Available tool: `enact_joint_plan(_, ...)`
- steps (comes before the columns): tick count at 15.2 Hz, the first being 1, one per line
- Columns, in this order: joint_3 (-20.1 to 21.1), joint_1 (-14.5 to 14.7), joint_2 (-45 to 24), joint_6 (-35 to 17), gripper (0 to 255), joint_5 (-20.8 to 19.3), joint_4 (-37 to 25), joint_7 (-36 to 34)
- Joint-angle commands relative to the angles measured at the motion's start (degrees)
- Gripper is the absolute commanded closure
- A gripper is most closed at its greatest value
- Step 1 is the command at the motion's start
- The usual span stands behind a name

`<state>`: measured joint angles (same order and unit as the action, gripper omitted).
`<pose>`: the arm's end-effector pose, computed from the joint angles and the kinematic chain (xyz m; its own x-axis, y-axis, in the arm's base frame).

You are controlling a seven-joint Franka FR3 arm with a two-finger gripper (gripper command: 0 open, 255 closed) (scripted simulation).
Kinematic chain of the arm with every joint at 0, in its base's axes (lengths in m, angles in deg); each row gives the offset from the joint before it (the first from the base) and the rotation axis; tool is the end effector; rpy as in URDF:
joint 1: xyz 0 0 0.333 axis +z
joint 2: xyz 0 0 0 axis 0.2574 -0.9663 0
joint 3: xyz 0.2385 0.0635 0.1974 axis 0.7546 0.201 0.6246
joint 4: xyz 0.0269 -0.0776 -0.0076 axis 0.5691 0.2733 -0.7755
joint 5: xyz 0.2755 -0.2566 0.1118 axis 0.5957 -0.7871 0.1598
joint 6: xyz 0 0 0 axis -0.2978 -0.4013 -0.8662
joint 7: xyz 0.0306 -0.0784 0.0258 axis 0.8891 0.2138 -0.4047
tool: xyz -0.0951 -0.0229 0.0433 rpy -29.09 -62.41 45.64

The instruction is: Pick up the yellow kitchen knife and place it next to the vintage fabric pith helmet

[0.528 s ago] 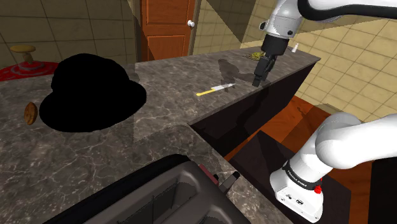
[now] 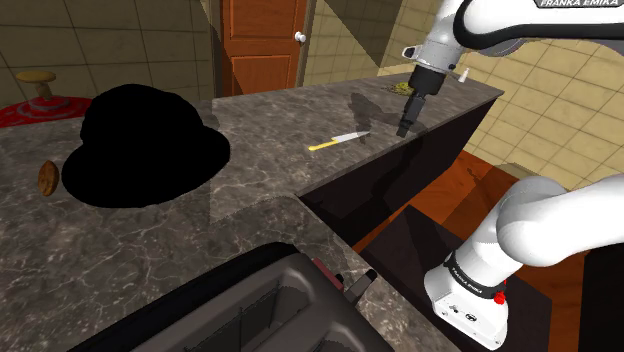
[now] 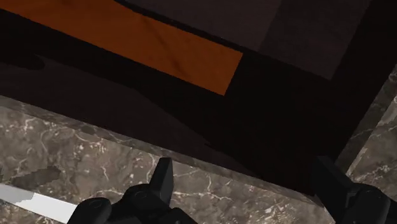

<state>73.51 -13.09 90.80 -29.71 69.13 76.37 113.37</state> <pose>0.3388 -0.0493 0.5052 0.9297 0.3663 0.0384 0.3679 -0.9187 -0.1438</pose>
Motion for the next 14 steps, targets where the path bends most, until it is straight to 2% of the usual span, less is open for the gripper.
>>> enact_joint_plan(1, -4.4, 0.8, -2.2, -2.9, 0, -0.5, 0.1, 8.4)
enact_joint_plan(5, -13.0, 4.1, -9.8, -8.1, 0, 1.0, -2.5, 24.3)
enact_joint_plan(8, -19.2, 7.4, -17.2, -10.7, 0, 4.6, -6.3, 37.2)
enact_joint_plan(11, -24.9, 11.0, -26.0, -11.4, 0, 10.7, -11.6, 50.9)
enact_joint_plan(14, -29.0, 13.3, -36.2, -9.6, 0, 19.0, -18.4, 65.2)
